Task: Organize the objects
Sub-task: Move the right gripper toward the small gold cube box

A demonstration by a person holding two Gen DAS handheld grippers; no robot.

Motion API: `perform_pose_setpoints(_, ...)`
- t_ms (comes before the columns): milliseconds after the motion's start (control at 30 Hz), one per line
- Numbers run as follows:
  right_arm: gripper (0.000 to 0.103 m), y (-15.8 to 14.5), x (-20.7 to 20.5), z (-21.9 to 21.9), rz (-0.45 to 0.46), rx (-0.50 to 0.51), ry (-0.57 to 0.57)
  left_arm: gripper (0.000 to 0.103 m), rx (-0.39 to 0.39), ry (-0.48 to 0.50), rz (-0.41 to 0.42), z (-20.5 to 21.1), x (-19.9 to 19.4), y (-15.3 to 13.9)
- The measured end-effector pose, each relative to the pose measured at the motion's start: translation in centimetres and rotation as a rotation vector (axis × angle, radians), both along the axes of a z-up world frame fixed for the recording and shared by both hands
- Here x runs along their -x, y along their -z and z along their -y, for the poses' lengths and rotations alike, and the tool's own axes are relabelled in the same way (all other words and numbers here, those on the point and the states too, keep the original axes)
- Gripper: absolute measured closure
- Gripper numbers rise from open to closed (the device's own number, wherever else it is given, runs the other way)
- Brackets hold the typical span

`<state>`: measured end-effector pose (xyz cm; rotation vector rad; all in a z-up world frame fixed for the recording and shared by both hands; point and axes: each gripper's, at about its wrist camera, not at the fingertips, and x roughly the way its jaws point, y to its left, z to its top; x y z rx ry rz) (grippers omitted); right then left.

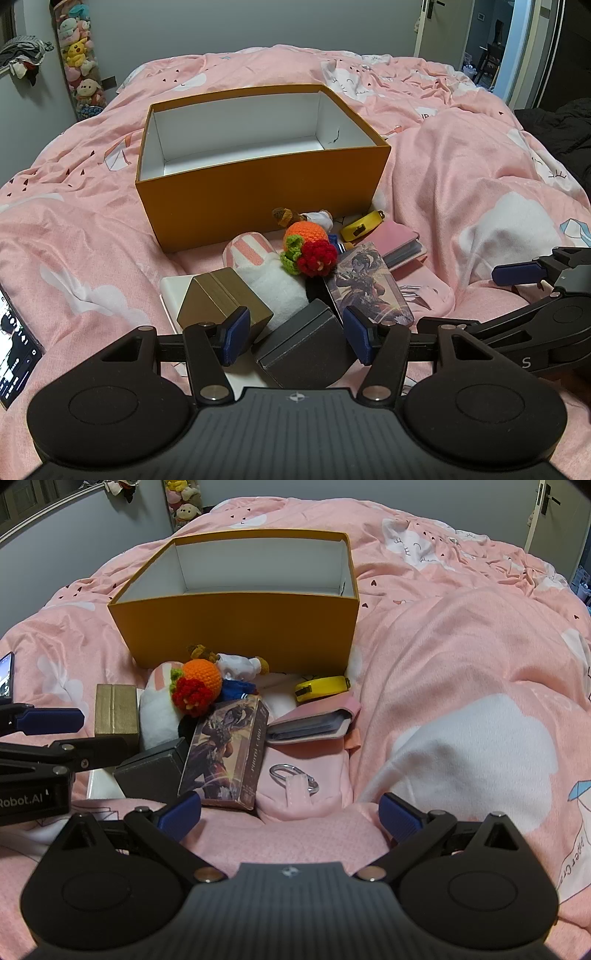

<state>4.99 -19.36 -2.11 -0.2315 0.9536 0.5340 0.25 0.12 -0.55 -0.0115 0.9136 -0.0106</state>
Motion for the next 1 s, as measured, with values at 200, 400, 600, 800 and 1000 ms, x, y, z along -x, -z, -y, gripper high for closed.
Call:
perform_pose_setpoints(200,0.001,0.0,0.0,0.0,0.0,-0.001,0.0,0.035,-0.003,-0.015,0.0,0.0,0.0,0.0)
perform_pose_setpoints(400,0.001,0.0,0.0,0.0,0.001,0.0,-0.002,0.035,-0.005,-0.015,-0.003,0.2,0.0,0.1)
perform_pose_setpoints(600,0.001,0.1,0.2,-0.1,0.005,0.003,-0.007,0.035,-0.006,-0.015,-0.005,0.3,0.2,0.3)
perform_pose_setpoints(800,0.004,-0.4,0.2,-0.6,0.029,0.005,-0.036,0.039,0.01,-0.017,0.014,-0.3,0.3,-0.2)
perform_pose_setpoints(1000,0.023,-2.2,-0.8,-2.5,0.038,-0.042,-0.128,0.061,0.012,-0.055,0.019,-3.0,0.6,-1.2)
